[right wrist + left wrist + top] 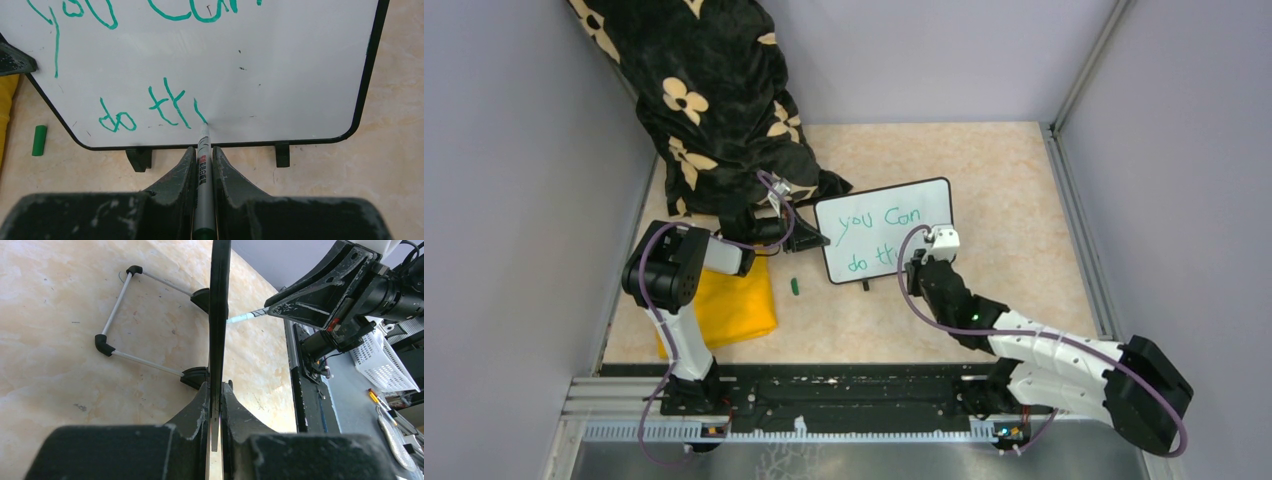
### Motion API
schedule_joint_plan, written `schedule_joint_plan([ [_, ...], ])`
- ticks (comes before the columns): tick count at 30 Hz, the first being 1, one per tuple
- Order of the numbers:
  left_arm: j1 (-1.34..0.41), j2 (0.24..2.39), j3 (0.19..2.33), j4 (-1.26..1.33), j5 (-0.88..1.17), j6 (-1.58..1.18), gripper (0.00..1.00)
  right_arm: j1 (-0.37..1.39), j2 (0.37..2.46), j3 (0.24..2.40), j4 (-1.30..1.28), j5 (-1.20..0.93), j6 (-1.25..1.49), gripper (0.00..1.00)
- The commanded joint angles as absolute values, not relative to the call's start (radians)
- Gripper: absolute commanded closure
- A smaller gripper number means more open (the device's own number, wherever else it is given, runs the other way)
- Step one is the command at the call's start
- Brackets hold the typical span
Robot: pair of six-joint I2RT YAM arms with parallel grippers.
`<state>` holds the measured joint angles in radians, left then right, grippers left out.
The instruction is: Write a sentence on the whiteboard
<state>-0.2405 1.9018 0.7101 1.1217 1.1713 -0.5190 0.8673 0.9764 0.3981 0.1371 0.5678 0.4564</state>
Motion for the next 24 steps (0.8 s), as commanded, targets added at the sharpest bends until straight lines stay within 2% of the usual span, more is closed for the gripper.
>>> schedule_joint_plan([
  [1, -0.268, 1.937, 0.697, 1.007, 1.148, -0.48, 1.0, 0.858, 0.931, 0.439, 0.165, 0.553, 0.452, 1.0],
  [24, -0.268, 1.939, 0.697, 1.003, 1.149, -0.479, 1.0, 0.855, 1.017, 0.52, 0.251, 0.556, 0.406, 1.0],
])
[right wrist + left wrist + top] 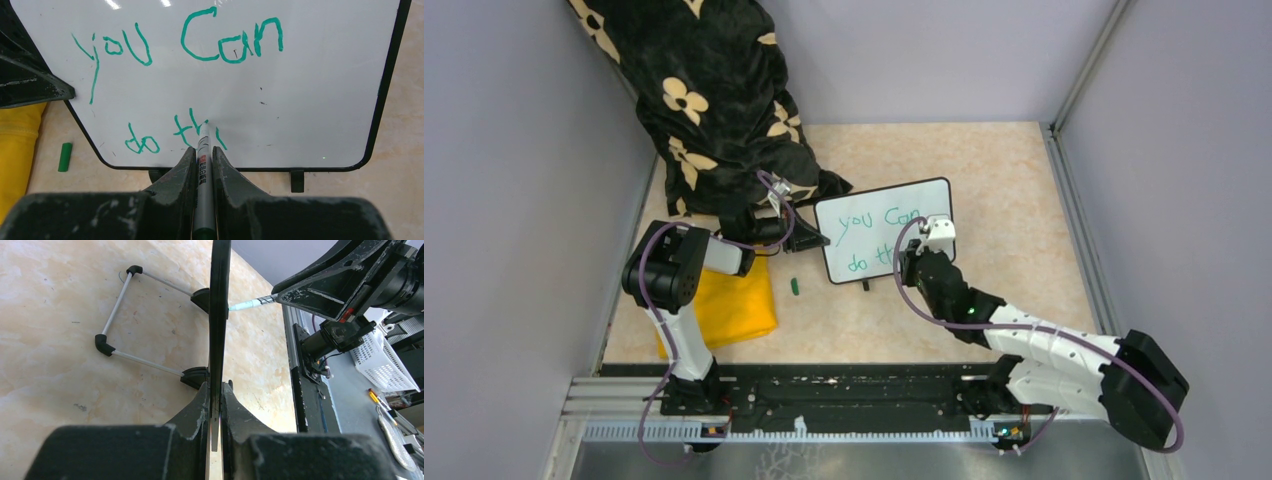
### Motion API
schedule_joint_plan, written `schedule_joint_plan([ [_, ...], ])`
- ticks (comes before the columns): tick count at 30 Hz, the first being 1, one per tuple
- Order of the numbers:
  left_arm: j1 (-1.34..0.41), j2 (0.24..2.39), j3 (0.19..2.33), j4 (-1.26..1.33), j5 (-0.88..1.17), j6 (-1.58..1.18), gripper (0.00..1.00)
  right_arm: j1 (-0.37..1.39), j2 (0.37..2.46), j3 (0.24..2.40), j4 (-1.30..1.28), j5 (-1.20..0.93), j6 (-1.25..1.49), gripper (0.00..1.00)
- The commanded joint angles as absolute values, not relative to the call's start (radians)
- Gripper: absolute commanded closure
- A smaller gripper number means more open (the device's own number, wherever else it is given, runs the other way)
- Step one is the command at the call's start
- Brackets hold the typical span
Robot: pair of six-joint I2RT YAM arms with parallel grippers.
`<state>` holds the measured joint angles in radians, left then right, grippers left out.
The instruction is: Write a sentence on the whiteboard
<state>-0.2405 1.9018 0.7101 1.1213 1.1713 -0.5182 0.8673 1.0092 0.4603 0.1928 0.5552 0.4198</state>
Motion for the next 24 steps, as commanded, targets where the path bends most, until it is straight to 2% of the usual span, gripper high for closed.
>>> schedule_joint_plan([
  [1, -0.268, 1.939, 0.697, 1.004, 1.15, -0.477, 1.0, 0.855, 1.018, 0.52, 0.251, 0.555, 0.406, 1.0],
  [24, -0.268, 1.937, 0.699, 0.999, 1.149, -0.476, 1.0, 0.839, 1.039, 0.515, 0.267, 0.562, 0.412, 1.0],
])
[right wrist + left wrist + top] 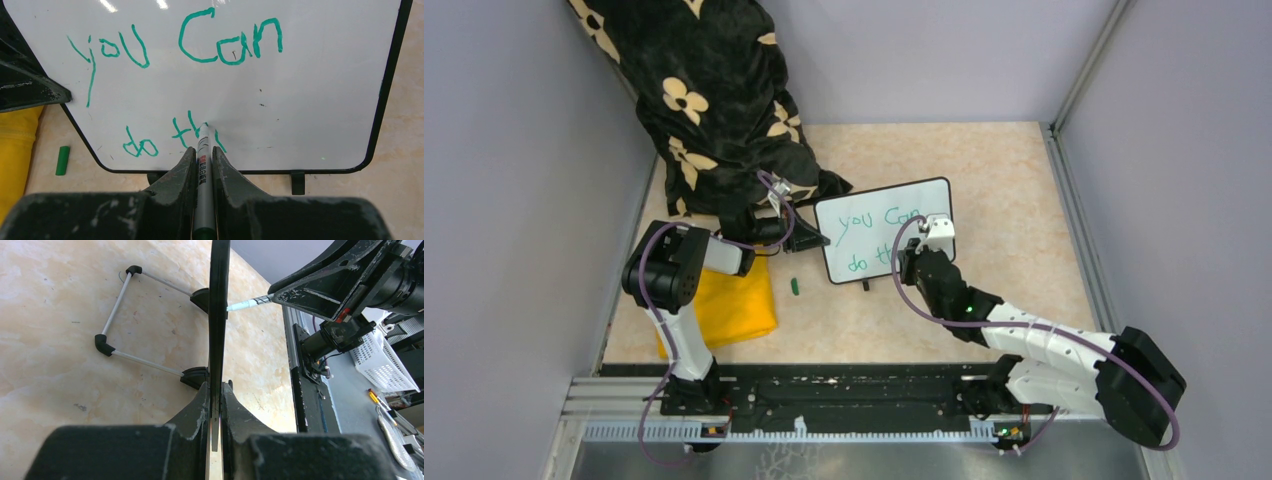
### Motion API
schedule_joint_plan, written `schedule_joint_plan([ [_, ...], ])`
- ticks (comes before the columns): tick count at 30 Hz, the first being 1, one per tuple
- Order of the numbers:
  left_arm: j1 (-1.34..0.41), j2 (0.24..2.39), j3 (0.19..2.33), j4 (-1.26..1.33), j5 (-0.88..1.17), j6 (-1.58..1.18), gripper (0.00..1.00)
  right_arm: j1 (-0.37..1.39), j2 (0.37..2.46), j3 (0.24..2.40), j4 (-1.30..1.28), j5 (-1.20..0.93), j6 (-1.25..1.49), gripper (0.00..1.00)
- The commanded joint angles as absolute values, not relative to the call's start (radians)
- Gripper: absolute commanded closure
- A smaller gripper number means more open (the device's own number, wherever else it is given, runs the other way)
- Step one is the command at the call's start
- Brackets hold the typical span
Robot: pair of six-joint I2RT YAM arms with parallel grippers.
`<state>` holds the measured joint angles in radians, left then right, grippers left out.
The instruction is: Write a sentence on the whiteboard
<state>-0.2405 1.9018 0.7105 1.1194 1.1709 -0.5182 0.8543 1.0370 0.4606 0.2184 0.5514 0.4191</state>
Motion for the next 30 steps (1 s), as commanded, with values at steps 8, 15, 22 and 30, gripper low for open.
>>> schedule_joint_plan([
  [8, -0.268, 1.939, 0.699, 0.999, 1.148, -0.474, 1.0, 0.835, 1.026, 0.505, 0.236, 0.579, 0.419, 1.0],
  [15, -0.268, 1.939, 0.699, 0.997, 1.147, -0.474, 1.0, 0.835, 1.012, 0.494, 0.224, 0.584, 0.421, 1.0],
  [22, -0.268, 1.939, 0.699, 0.997, 1.147, -0.474, 1.0, 0.834, 0.999, 0.483, 0.215, 0.588, 0.426, 1.0],
  [30, -0.268, 1.939, 0.701, 0.996, 1.148, -0.474, 1.0, 0.833, 0.996, 0.473, 0.209, 0.577, 0.431, 1.0],
])
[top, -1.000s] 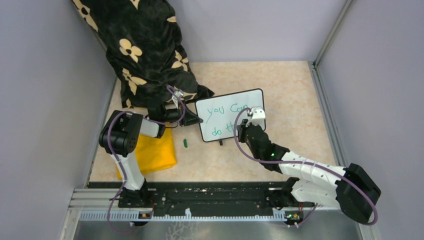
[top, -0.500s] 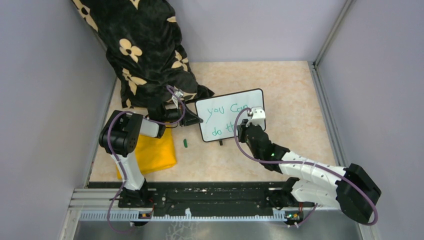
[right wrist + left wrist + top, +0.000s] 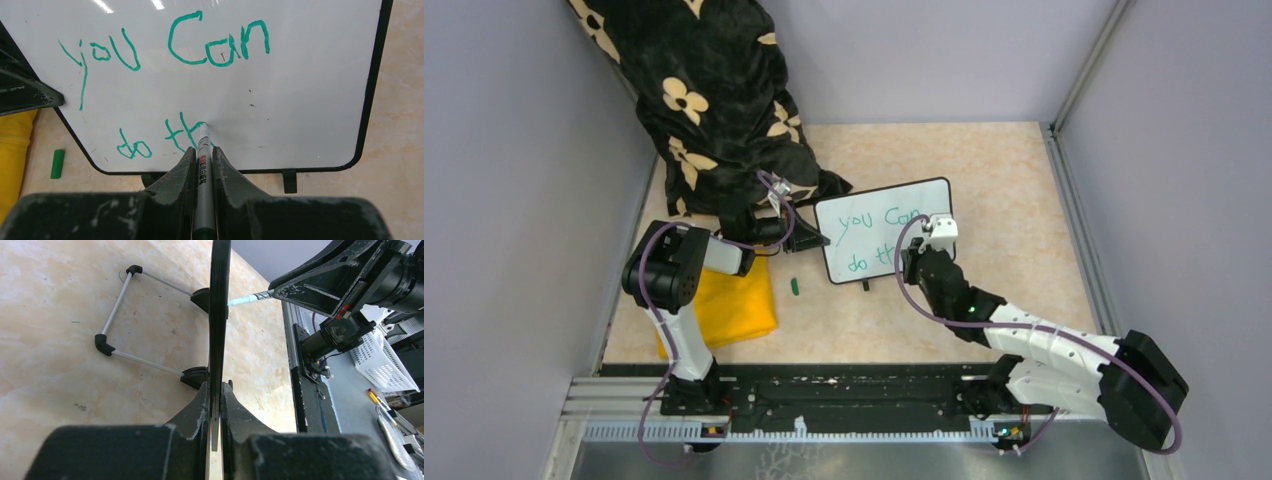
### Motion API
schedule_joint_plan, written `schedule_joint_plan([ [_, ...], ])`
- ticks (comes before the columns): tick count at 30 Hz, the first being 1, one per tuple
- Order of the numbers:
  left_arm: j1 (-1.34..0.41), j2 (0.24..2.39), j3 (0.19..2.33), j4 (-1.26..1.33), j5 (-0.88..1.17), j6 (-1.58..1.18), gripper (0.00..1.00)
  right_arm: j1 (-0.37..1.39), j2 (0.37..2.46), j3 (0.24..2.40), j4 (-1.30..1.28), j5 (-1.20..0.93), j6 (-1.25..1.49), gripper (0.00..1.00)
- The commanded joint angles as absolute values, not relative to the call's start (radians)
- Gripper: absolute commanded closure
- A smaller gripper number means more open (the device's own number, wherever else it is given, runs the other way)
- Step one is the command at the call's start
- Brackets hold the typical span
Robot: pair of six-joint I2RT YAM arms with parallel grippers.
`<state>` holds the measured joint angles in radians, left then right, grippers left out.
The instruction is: Write a sentence on the whiteboard
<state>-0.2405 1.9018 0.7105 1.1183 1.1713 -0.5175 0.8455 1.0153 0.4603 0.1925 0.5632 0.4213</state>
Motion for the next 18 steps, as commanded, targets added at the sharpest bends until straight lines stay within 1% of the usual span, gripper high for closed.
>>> schedule_joint_plan([
  [1, -0.268, 1.94, 0.7, 0.996, 1.147, -0.475, 1.0, 0.833, 0.996, 0.473, 0.21, 0.573, 0.431, 1.0],
  [18, -0.27, 1.94, 0.7, 0.996, 1.148, -0.474, 1.0, 0.832, 0.986, 0.451, 0.182, 0.544, 0.444, 1.0],
])
